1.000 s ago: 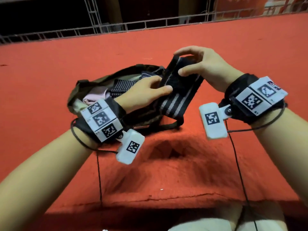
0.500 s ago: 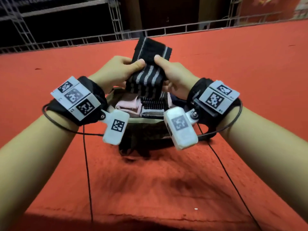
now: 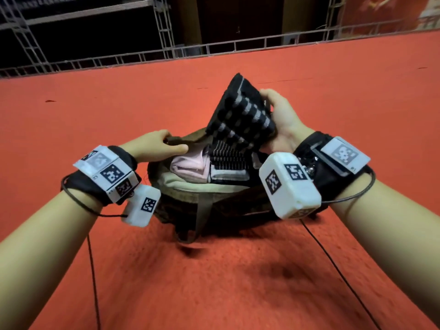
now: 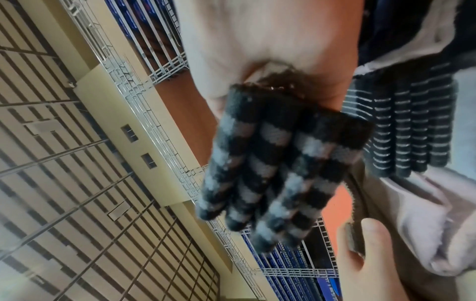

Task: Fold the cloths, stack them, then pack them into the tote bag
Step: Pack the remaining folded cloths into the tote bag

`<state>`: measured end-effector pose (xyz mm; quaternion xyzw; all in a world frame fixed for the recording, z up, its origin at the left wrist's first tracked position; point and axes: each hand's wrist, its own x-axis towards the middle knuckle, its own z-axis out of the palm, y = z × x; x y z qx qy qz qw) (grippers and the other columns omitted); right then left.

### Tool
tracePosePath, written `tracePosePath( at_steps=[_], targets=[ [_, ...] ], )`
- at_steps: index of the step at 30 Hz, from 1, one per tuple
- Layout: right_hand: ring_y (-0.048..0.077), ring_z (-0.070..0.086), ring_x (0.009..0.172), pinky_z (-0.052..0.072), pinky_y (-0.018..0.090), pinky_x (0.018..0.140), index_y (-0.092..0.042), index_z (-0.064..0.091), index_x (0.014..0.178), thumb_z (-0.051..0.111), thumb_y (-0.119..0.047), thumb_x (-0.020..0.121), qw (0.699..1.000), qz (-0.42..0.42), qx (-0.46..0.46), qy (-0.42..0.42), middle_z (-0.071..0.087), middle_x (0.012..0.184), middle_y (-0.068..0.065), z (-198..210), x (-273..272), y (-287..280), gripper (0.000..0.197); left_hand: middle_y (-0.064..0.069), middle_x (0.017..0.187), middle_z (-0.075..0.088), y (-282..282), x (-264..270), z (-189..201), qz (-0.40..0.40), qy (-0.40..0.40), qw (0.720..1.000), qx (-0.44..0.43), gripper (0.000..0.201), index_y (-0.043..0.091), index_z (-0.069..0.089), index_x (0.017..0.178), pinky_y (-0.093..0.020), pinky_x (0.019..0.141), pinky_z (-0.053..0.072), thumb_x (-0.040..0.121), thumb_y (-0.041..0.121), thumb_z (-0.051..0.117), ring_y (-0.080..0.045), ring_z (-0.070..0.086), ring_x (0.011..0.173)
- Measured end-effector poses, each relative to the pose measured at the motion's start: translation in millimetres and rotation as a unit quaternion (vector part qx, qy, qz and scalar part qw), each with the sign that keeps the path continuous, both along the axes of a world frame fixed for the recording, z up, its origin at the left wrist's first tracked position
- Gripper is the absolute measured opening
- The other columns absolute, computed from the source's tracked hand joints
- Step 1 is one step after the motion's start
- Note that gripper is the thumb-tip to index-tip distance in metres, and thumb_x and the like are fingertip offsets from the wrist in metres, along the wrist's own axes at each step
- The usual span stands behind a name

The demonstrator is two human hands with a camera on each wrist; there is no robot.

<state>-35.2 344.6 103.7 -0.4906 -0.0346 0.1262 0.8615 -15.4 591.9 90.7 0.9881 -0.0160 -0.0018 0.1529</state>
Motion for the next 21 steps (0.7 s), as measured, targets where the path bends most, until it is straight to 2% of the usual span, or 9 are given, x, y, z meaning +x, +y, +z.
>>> tracePosePath(
  at_steps=[4,8,10,12,15,16,18,20,21],
  targets=[
    [0.018,0.061,0.066,0.053,0.027,0.067,-0.017,0.058,0.073,0.045,-0.037,0.094,0.997,0.048,-0.067,0.003,0.061,0.074,0.001,-3.0,8.8,8.7,0.032,-0.012,0.081,0.06,5.9,6.8,4.4,0.005,-0.068,0.997,-0.043,0.025,0.007,0.064,0.09,-0.028,0.065,0.037,0.091,0.031,0.057,-0.023,0.052,0.074],
    [0.019,0.062,0.065,0.054,0.029,0.065,-0.013,0.057,0.075,0.044,-0.031,0.094,0.986,0.105,-0.127,0.03,0.063,0.07,0.004,-4.0,20.7,25.4,0.029,-0.01,0.072,0.057,10.3,14.2,29.8,0.054,-0.096,0.977,-0.183,0.023,0.006,0.063,0.09,-0.021,0.039,0.048,0.091,0.029,0.058,-0.019,0.054,0.061],
    [0.019,0.063,0.059,0.055,0.028,0.061,-0.009,0.054,0.074,0.04,-0.026,0.095,0.984,0.116,-0.131,0.043,0.062,0.065,0.006,-1.7,26.4,39.8,0.031,-0.012,0.08,0.06,9.3,17.7,36.3,0.057,-0.08,0.973,-0.207,0.025,0.006,0.062,0.096,-0.021,0.04,0.049,0.091,0.03,0.058,-0.023,0.058,0.071],
    [0.019,0.062,0.053,0.056,0.026,0.055,-0.009,0.052,0.073,0.037,-0.025,0.097,0.979,0.114,-0.159,0.052,0.062,0.061,0.007,2.7,31.4,55.7,0.033,-0.012,0.091,0.061,8.2,20.4,37.5,0.06,-0.07,0.969,-0.228,0.025,0.007,0.062,0.099,-0.026,0.05,0.052,0.092,0.031,0.057,-0.024,0.059,0.082],
    [0.022,0.062,0.052,0.055,0.031,0.056,-0.008,0.053,0.079,0.04,-0.027,0.098,0.965,0.067,-0.245,0.056,0.063,0.06,0.008,4.5,37.4,76.4,0.03,-0.01,0.094,0.061,8.7,21.5,38.1,0.064,-0.082,0.966,-0.238,0.022,0.011,0.061,0.099,-0.024,0.057,0.048,0.094,0.031,0.053,-0.022,0.057,0.082],
    [0.024,0.062,0.058,0.055,0.033,0.061,-0.007,0.054,0.084,0.042,-0.026,0.098,0.96,0.049,-0.269,0.056,0.064,0.065,0.009,4.6,39.2,82.1,0.027,-0.01,0.092,0.06,10.0,21.0,39.7,0.065,-0.087,0.967,-0.23,0.022,0.011,0.061,0.098,-0.023,0.055,0.047,0.094,0.031,0.052,-0.022,0.057,0.078],
    [0.029,0.064,0.081,0.054,0.044,0.08,-0.003,0.056,0.102,0.049,-0.026,0.095,0.944,0.023,-0.324,0.048,0.067,0.093,0.015,1.5,46.9,90.7,0.025,-0.011,0.087,0.059,13.9,18.5,42.6,0.061,-0.092,0.972,-0.206,0.021,0.008,0.062,0.095,-0.022,0.047,0.048,0.094,0.027,0.053,-0.019,0.055,0.066],
    [0.035,0.06,0.106,0.049,0.051,0.091,-0.001,0.053,0.119,0.057,-0.025,0.09,0.932,0.004,-0.36,0.041,0.06,0.122,0.018,-6.0,65.7,93.1,0.037,-0.012,0.084,0.059,16.2,15.3,45.5,0.049,-0.082,0.98,-0.176,0.021,0.002,0.063,0.1,-0.024,0.045,0.05,0.093,0.02,0.056,-0.018,0.053,0.062],
    [0.035,0.059,0.111,0.048,0.05,0.093,-0.001,0.051,0.123,0.058,-0.024,0.09,0.926,0.004,-0.376,0.04,0.058,0.126,0.018,-7.5,68.0,92.6,0.041,-0.012,0.086,0.059,17.0,12.9,46.3,0.039,-0.065,0.985,-0.153,0.019,0.001,0.062,0.104,-0.025,0.046,0.051,0.091,0.014,0.058,-0.02,0.054,0.066]
  ],
)
